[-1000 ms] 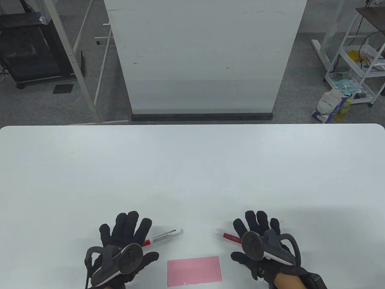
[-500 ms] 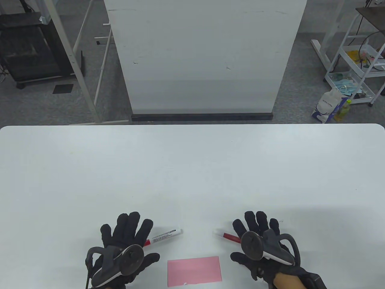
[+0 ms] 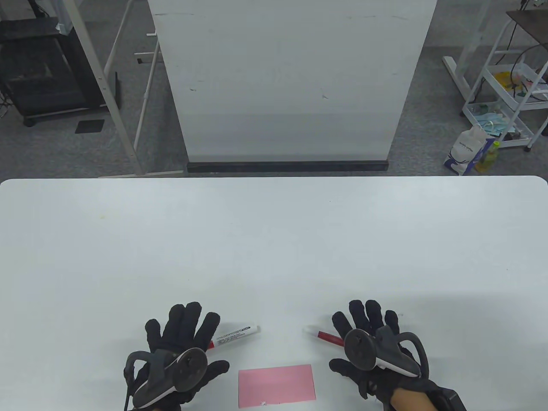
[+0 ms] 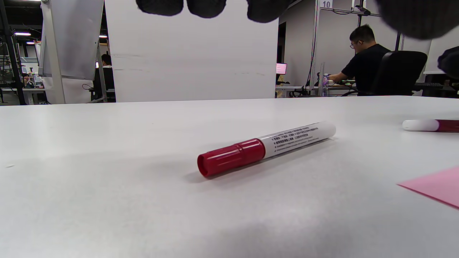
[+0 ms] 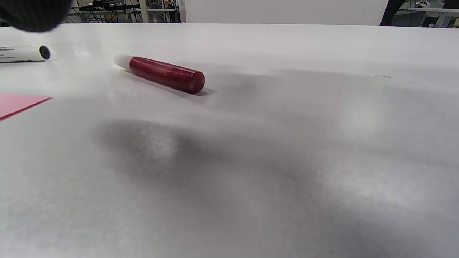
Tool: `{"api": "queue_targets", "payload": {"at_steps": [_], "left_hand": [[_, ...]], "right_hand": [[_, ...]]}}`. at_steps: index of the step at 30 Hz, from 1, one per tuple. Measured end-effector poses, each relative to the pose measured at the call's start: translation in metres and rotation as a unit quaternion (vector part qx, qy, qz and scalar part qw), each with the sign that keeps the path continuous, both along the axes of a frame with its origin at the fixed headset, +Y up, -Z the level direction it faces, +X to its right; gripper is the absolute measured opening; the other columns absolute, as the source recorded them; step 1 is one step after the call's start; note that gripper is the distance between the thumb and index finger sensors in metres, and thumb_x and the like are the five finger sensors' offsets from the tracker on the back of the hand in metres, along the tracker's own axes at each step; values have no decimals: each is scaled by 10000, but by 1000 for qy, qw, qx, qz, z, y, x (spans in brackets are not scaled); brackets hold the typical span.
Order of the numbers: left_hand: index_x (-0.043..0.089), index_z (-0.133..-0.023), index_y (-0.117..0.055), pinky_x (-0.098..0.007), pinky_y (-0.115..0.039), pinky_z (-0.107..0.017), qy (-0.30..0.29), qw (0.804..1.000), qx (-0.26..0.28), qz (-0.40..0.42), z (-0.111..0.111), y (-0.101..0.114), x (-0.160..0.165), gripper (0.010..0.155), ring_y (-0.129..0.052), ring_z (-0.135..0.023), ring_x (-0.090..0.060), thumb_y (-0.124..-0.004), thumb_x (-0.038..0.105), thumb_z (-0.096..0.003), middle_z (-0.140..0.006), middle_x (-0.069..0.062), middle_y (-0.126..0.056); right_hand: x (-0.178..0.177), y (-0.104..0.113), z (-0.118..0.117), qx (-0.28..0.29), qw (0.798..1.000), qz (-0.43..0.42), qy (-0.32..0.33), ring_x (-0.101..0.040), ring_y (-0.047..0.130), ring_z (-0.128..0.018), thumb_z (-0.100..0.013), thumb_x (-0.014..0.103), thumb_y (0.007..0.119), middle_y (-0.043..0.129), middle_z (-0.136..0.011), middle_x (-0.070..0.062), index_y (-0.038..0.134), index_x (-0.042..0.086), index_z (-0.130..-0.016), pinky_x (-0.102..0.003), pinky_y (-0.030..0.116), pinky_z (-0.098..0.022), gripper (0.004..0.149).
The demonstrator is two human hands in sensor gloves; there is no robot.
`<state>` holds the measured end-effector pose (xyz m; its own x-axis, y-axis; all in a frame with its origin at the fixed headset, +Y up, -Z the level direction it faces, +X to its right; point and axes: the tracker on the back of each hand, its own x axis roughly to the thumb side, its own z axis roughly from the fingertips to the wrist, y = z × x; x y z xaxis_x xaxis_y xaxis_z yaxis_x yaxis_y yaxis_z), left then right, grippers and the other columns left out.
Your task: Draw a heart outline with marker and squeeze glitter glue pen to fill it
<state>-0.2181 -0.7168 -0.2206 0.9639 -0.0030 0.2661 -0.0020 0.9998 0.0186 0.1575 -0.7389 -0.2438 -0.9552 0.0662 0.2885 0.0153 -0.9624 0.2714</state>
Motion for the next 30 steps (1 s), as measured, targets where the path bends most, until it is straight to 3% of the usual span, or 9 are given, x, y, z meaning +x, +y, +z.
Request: {"api": "queue_targets", "payload": {"at_steps": [6, 13, 17, 24, 30], "left_hand": [[340, -1143, -366, -824, -327, -699, 14, 1000, -8, -12, -2, -3, -1, 907, -431, -1132, -460, -672, 749, -393, -1234, -139, -319], [358, -1071, -601, -732, -506, -701, 46, 998, -33, -32, -13, -18, -3, 725, -730, -983, -389, -775, 625, -420, -1151, -100, -613], [354, -1027, -682, -687, -571, -684, 61, 997, -32, -41, -19, -25, -2, 658, -810, -898, -360, -812, 576, -422, -1084, -77, -717], [323, -938, -808, -636, -643, -655, 83, 995, -18, -48, -28, -35, 3, 573, -908, -768, -318, -839, 552, -414, -950, -36, -868], [321, -940, -803, -626, -641, -662, 88, 994, -46, -48, -33, -39, 5, 548, -892, -782, -313, -840, 532, -436, -965, -34, -847]], "right_hand": [[-1, -1, 0, 2, 1000, -4, 4, -522, 78, -1028, -400, 704, 650, 57, -1131, -162, 225, 330, -1084, -739, 170, -677, 888], [-2, -2, 0, -5, 1000, -3, 5, -523, 77, -1027, -400, 703, 649, 58, -1130, -162, 225, 330, -1084, -739, 171, -677, 887], [-3, -2, 0, -5, 1000, -2, 6, -522, 78, -1028, -400, 703, 649, 58, -1131, -163, 226, 331, -1084, -739, 171, -678, 886], [-3, -2, 0, -6, 1000, -2, 8, -522, 80, -1028, -400, 703, 649, 59, -1130, -163, 227, 331, -1083, -739, 172, -677, 884], [-2, -2, 0, -5, 1000, -2, 9, -521, 80, -1029, -400, 703, 644, 61, -1131, -162, 229, 330, -1084, -739, 170, -678, 883]]}}
